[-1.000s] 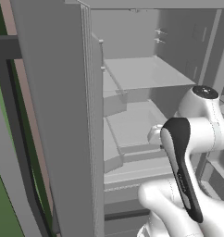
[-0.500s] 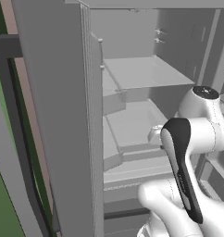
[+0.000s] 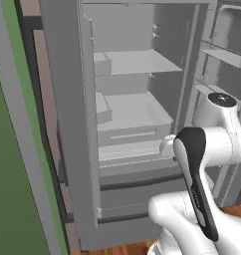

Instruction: Retrieve a lemon from the fridge and place it on the cutting board with the fish.

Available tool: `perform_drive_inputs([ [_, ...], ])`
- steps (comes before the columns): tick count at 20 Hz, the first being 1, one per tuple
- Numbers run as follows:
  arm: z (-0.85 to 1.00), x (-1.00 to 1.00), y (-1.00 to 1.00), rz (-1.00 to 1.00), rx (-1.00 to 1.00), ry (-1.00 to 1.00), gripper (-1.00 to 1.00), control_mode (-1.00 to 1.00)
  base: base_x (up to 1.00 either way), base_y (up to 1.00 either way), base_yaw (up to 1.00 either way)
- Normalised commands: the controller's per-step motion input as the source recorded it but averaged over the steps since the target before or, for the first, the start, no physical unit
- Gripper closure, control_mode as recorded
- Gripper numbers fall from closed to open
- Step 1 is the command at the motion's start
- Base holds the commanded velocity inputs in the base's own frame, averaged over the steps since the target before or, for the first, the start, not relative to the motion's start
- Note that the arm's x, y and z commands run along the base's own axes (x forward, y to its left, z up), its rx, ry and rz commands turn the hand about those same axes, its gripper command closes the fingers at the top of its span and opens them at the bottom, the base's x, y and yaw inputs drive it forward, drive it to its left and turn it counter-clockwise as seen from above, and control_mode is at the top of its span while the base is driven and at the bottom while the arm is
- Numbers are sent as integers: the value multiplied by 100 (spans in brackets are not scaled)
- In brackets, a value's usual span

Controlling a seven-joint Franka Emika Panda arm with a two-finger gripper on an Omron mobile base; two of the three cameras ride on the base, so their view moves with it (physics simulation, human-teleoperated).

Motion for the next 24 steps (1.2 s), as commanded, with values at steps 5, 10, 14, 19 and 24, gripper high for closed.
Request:
perform_drive_inputs([
  [5, 0, 0, 0, 0, 0, 0, 100, 100, -91, 0, 0],
  [10, 0, 0, 0, 0, 0, 0, 100, 100, -80, -1, 0],
  [14, 0, 0, 0, 0, 0, 0, 100, 100, -63, -7, -22],
  [19, 0, 0, 0, 0, 0, 0, 100, 100, -35, -24, -47],
  [24, 0, 0, 0, 0, 0, 0, 100, 100, 0, -50, -56],
])
